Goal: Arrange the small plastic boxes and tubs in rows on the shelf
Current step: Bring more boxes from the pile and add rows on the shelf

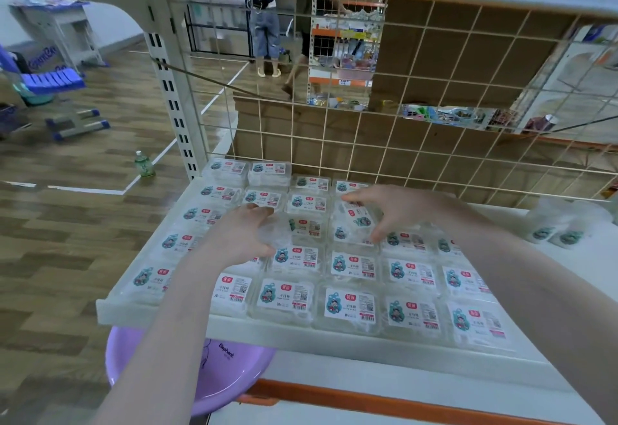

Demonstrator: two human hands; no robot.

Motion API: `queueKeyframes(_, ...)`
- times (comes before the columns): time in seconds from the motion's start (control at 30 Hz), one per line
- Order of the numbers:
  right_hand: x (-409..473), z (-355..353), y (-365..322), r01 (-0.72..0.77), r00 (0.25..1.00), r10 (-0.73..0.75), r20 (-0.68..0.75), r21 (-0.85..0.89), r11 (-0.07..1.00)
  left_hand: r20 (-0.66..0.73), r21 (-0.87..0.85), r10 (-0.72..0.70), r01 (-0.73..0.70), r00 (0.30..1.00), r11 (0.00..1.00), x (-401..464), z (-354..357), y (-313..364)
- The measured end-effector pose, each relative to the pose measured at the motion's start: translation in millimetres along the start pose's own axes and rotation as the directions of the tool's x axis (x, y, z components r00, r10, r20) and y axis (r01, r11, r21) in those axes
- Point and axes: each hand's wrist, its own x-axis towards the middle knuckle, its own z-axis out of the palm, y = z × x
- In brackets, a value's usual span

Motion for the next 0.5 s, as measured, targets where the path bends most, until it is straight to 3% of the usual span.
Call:
queueKeyframes(0.13,2.8,11.8,1.3,0.001,0.995,0.002,-0.097,0.027,1.000,-0.004,-0.008,-0.008,0.008,1.000,1.000,-1.2,0.2,-0.3)
queueKeyframes(0.23,4.1,21.2,-3.5,-0.084,0.981,0.091,-0.172,0.046,0.995,0.007,-0.014,-0.019,0.020,1.000,1.000,-0.6,-0.1,0.3)
queueKeyframes(0.37,5.2,46.2,-19.6,-0.259,0.907,0.266,-0.325,0.067,0.964,0.011,-0.026,-0.033,0.033,0.999,0.999,-0.9,0.2,-0.2)
queueKeyframes(0.5,4.0,60.2,-24.8,-0.330,0.839,0.343,-0.422,0.105,0.938,0.011,-0.023,-0.027,0.027,1.000,0.999,-1.8,-0.9,1.6)
